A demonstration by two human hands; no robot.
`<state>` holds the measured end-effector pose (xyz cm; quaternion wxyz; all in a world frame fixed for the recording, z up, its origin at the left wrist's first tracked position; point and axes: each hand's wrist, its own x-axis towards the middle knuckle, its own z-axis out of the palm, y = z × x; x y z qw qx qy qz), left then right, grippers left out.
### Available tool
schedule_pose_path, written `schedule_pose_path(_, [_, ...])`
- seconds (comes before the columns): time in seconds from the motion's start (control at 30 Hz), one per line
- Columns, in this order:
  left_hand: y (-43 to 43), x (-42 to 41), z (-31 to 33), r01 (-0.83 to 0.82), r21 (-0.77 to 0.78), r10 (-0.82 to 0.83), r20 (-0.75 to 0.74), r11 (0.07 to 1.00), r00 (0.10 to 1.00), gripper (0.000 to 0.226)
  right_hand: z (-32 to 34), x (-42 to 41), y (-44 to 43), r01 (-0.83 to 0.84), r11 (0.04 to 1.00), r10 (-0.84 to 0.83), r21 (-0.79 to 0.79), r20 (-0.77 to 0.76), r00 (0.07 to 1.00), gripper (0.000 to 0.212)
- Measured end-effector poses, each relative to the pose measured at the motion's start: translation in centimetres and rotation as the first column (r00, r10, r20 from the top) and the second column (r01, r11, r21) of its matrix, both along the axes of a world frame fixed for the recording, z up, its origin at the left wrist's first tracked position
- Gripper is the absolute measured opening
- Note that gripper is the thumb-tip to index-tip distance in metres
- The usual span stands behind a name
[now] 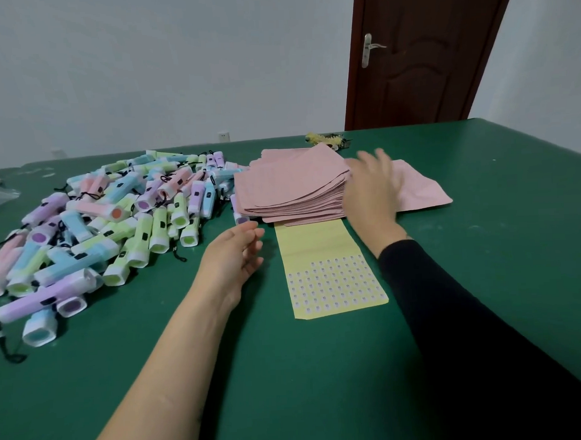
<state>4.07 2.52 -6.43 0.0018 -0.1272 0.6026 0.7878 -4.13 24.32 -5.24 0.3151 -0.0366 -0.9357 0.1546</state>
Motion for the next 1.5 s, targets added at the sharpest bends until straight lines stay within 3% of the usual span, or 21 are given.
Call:
schedule_pose_path(0.03, [0.0, 0.0, 0.1, 0.003, 0.004, -0.003, 0.0, 1.0, 1.0, 0.016, 0.4, 0.0, -1.9, -0.11, 0.988, 0.11, 0.11, 0.006, 0.994, 0.051])
schedule_pose_path(0.1, [-0.1, 0.2, 0.2, 0.01, 0.009, -0.01, -0.002, 1.0, 1.0, 0.016, 0.8, -0.1, -5.7, -0.328, 0.911, 0.284, 0.252, 0.195, 0.939, 0.066])
schedule_pose_path(0.17, [-0.2, 0.4, 0.2, 0.033, -0.001, -0.033, -0.008, 0.999, 0.999, 0.015, 0.9, -0.5, -8.2, -0.399, 0.857, 0.259, 0.325, 0.398, 0.88, 0.072])
schedule_pose_path(0.23, [-0.1, 0.7, 0.2, 0.077, -0.021, -0.077, -0.009, 0.997, 0.997, 0.015, 1.2, -0.9, -9.0, -0.365, 0.859, 0.166, 0.359, 0.478, 0.862, 0.069])
schedule_pose_path(0.33, [-0.3, 0.9, 0.3, 0.127, -0.044, -0.128, -0.01, 0.991, 0.992, 0.015, 1.0, -0.8, -9.2, -0.334, 0.841, 0.093, 0.426, 0.494, 0.865, 0.046])
schedule_pose_path(0.47, [-0.3, 0.8, 0.6, 0.155, -0.053, -0.155, 0.004, 0.986, 0.988, 0.014, -0.1, 0.1, -8.6, -0.298, 0.773, 0.117, 0.56, 0.336, 0.934, 0.027])
schedule_pose_path(0.6, [-0.4, 0.9, 0.8, 0.166, -0.055, -0.165, 0.013, 0.985, 0.986, 0.014, -0.5, 0.5, -7.9, -0.237, 0.801, 0.123, 0.55, 0.237, 0.964, 0.025])
schedule_pose_path(0.73, [-0.5, 1.1, 0.9, 0.176, -0.059, -0.175, 0.022, 0.983, 0.984, 0.013, 0.1, 0.1, -7.9, -0.204, 0.865, 0.073, 0.458, 0.288, 0.955, 0.022])
schedule_pose_path(0.87, [-0.7, 1.1, 1.1, 0.177, -0.029, -0.176, 0.046, 0.984, 0.983, 0.012, 2.2, 0.1, -7.4, -0.243, 0.94, 0.12, 0.238, 0.437, 0.891, 0.018])
schedule_pose_path(0.93, [-0.7, 1.1, 1.1, 0.157, -0.02, -0.156, 0.041, 0.987, 0.987, 0.011, 3.9, 1.1, -6.9, -0.239, 0.967, 0.196, 0.085, 0.347, 0.917, 0.023])
schedule_pose_path(0.97, [-0.8, 1.1, 1.1, 0.13, -0.023, -0.13, 0.024, 0.991, 0.991, 0.01, 4.8, 1.8, -6.7, -0.243, 0.97, 0.244, -0.032, 0.218, 0.945, 0.023])
schedule_pose_path(1.03, [-1.1, 0.9, 1.2, 0.041, -0.052, -0.043, -0.046, 0.998, 0.998, 0.014, 6.5, 3.8, -6.5, -0.359, 0.878, 0.331, -0.316, -0.141, 0.933, 0.018])
schedule_pose_path(1.1, [-1.8, 0.9, 1.4, -0.048, -0.098, 0.034, -0.144, 0.994, 0.989, 0.03, 7.6, 5.8, -6.3, -0.531, 0.648, 0.347, -0.545, -0.41, 0.844, 0.012])
schedule_pose_path(1.13, [-2.1, 0.9, 1.5, -0.071, -0.122, 0.047, -0.188, 0.99, 0.981, 0.039, 7.7, 6.5, -6.2, -0.571, 0.516, 0.334, -0.638, -0.464, 0.82, 0.012])
schedule_pose_path(1.23, [-2.8, 1.0, 1.8, -0.033, -0.126, -0.002, -0.267, 0.992, 0.964, 0.047, 6.2, 7.0, -6.2, -0.48, 0.213, 0.323, -0.851, -0.403, 0.856, 0.012])
schedule_pose_path(1.33, [-3.1, 1.0, 2.0, -0.06, -0.157, 0.01, -0.301, 0.986, 0.953, 0.027, 4.3, 6.5, -7.0, -0.352, 0.163, 0.35, -0.922, -0.279, 0.894, 0.015])
schedule_pose_path(1.37, [-3.0, 1.0, 1.9, -0.099, -0.167, 0.045, -0.298, 0.981, 0.954, 0.022, 3.6, 6.4, -7.1, -0.321, 0.108, 0.386, -0.941, -0.258, 0.885, 0.014])
schedule_pose_path(1.43, [-2.9, 0.8, 1.9, -0.151, -0.114, 0.112, -0.295, 0.982, 0.949, 0.015, 2.4, 6.3, -7.3, -0.239, -0.029, 0.512, -0.971, -0.22, 0.831, 0.013])
schedule_pose_path(1.5, [-2.7, 0.6, 2.0, -0.18, 0.029, 0.18, -0.302, 0.983, 0.936, 0.013, 1.2, 6.4, -7.4, -0.116, -0.102, 0.658, -0.988, -0.155, 0.737, 0.037])
